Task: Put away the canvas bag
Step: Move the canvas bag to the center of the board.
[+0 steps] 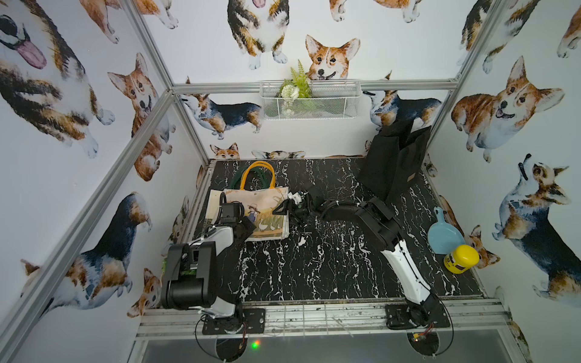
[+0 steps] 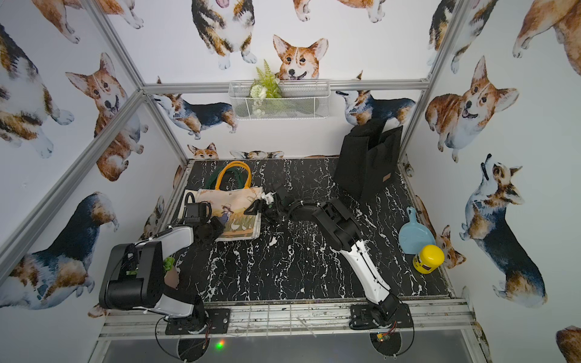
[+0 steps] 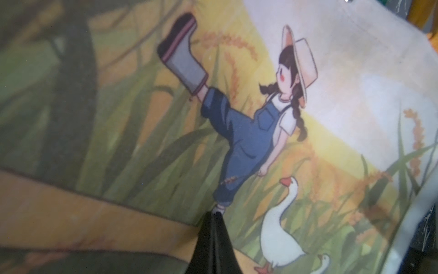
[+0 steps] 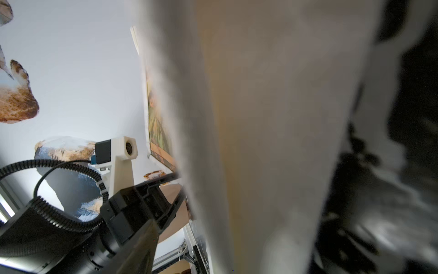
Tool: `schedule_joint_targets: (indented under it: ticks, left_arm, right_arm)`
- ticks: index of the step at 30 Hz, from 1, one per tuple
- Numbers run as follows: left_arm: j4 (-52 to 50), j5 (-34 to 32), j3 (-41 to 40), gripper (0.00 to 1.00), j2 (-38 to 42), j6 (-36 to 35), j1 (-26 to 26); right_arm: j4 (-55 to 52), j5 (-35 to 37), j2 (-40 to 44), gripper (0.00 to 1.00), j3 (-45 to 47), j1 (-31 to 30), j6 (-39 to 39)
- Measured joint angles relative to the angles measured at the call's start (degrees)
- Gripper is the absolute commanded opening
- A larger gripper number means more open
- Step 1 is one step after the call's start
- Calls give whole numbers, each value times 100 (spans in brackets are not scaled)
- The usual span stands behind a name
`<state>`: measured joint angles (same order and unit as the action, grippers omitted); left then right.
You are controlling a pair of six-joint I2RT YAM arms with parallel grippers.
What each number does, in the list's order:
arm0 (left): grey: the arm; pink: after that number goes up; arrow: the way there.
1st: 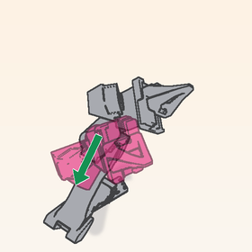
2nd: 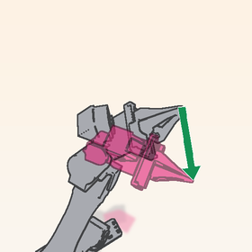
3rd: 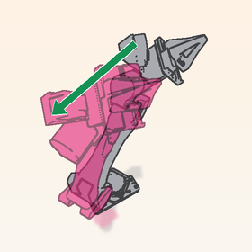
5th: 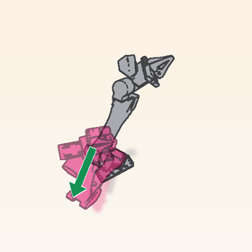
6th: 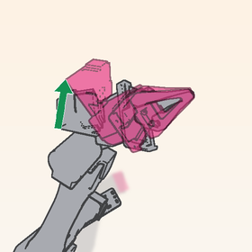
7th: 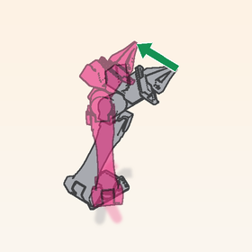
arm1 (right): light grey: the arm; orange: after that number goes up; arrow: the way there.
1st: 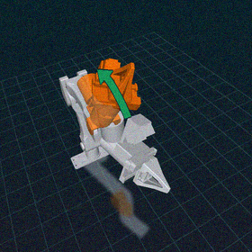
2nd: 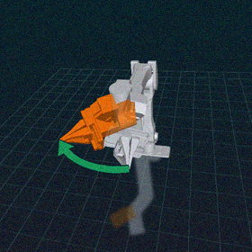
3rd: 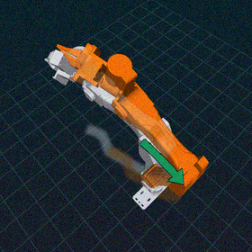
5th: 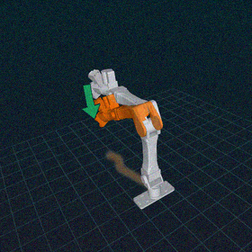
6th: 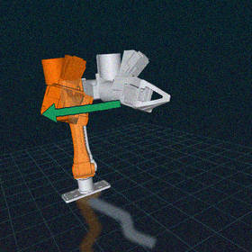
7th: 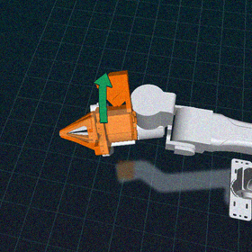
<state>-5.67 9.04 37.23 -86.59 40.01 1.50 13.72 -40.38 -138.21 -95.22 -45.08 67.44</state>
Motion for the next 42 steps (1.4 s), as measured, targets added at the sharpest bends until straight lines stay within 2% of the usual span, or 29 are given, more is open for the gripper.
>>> schedule_joint_targets:
  ticks: [5, 8, 11, 12, 17, 21, 26, 31, 34, 37, 42]
  left_arm:
    - [127, 20, 24, 0, -74, -39, -2]
    - [149, 31, 31, 0, -83, -39, -7]
    - [149, 31, 46, 0, -94, -42, -9]
    - [151, 26, 52, 0, -101, -42, -9]
    - [109, 2, 90, 0, -81, -39, -9]
    - [-46, -52, 131, 0, 2, -44, -7]
    - [-417, -68, 232, 0, 232, -103, -11]
    - [-1196, -17, 560, 0, 892, -273, -39]
    - [-1517, -175, 835, 0, 1263, -409, -37]
    - [-1816, -214, 1078, 0, 1449, -533, -39]
    - [-2052, -181, 1261, 0, 1609, -595, -39]
  right_arm:
    - [-87, 166, -214, 74, -417, -136, 219]
    - [177, 140, -275, 67, -402, -197, 448]
    - [590, 28, -385, 46, -363, -293, 763]
    - [726, -22, -428, 41, -363, -321, 866]
    - [966, -186, -621, 31, -588, -437, 1248]
    - [949, -238, -675, 0, -820, -509, 1353]
    - [831, -304, -704, 0, -927, -507, 1449]
    - [1005, -459, -151, 0, -11, -286, 1484]
    - [1034, -588, 627, 0, 1143, 107, 1357]
    - [682, -501, 1676, 0, 2389, 557, 885]
    - [-1091, -166, 3545, 0, 3670, 1060, -566]
